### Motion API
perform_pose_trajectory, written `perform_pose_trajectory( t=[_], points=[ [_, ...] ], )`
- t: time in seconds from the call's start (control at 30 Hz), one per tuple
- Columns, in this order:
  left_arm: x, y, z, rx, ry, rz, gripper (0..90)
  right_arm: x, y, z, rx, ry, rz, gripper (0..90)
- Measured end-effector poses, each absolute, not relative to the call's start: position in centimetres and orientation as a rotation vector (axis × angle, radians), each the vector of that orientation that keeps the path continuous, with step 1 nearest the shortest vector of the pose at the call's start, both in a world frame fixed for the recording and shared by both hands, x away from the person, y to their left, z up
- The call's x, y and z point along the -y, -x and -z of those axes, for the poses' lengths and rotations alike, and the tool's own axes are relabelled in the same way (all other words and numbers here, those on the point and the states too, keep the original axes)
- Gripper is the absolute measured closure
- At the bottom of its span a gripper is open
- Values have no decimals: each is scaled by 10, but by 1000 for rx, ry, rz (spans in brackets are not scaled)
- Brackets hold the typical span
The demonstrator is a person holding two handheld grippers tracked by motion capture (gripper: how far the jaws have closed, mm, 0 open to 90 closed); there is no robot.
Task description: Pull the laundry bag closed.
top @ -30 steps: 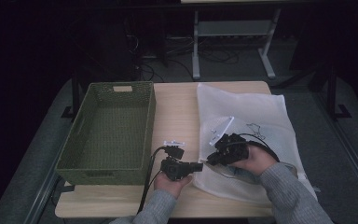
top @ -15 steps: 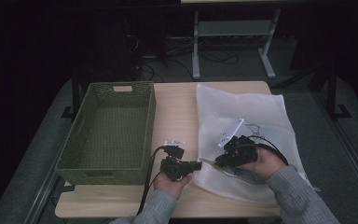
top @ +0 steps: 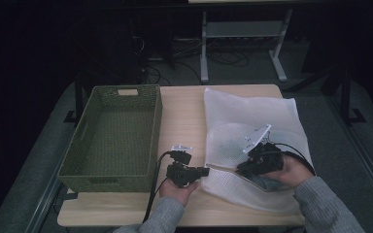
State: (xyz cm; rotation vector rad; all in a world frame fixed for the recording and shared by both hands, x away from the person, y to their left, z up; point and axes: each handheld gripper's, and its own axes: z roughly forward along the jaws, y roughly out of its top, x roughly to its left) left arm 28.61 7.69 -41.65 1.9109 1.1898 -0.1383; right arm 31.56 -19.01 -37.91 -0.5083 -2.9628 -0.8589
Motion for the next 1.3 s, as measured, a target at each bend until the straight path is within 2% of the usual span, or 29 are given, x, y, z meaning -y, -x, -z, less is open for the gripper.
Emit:
perform_pose_trajectory(
  t=[1.3],
  points=[
    [-79, -287, 417, -1189, -1947, 97, 858, 274, -301, 378, 2944, 711, 890, 813]
  ],
)
